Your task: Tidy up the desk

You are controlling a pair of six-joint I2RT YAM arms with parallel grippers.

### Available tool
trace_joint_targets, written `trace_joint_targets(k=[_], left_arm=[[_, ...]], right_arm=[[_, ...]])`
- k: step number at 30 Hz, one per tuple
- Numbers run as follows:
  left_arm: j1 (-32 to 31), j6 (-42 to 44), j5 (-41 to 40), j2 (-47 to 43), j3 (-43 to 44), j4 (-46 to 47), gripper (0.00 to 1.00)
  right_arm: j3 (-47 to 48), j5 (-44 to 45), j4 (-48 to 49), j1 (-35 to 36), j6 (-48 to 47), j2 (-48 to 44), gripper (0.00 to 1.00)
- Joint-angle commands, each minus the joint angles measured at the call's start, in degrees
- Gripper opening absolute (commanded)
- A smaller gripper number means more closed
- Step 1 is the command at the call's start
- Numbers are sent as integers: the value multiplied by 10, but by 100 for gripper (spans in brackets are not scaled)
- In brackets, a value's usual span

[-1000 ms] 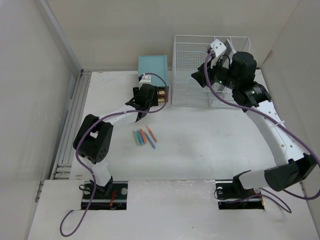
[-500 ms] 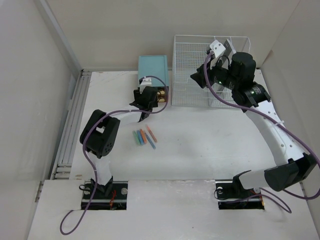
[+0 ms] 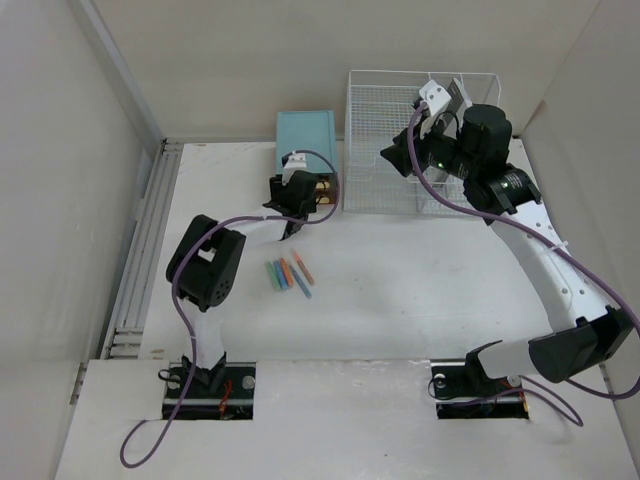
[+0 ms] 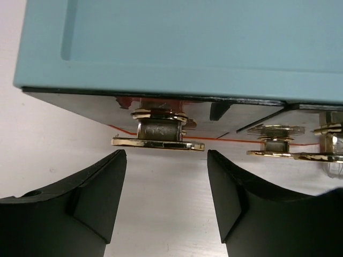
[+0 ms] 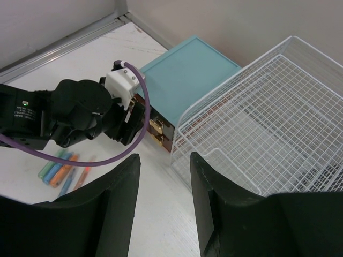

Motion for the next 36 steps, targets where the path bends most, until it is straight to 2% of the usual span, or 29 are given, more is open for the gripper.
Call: trace_joint_targets(k=[1, 36], left_arm=[[-1, 11, -18, 10, 24, 6, 59], [4, 27, -24, 55, 67, 6, 57]], right_arm=[[0, -14, 25, 2, 8, -14, 48], [-5, -30, 25, 2, 8, -14, 48]])
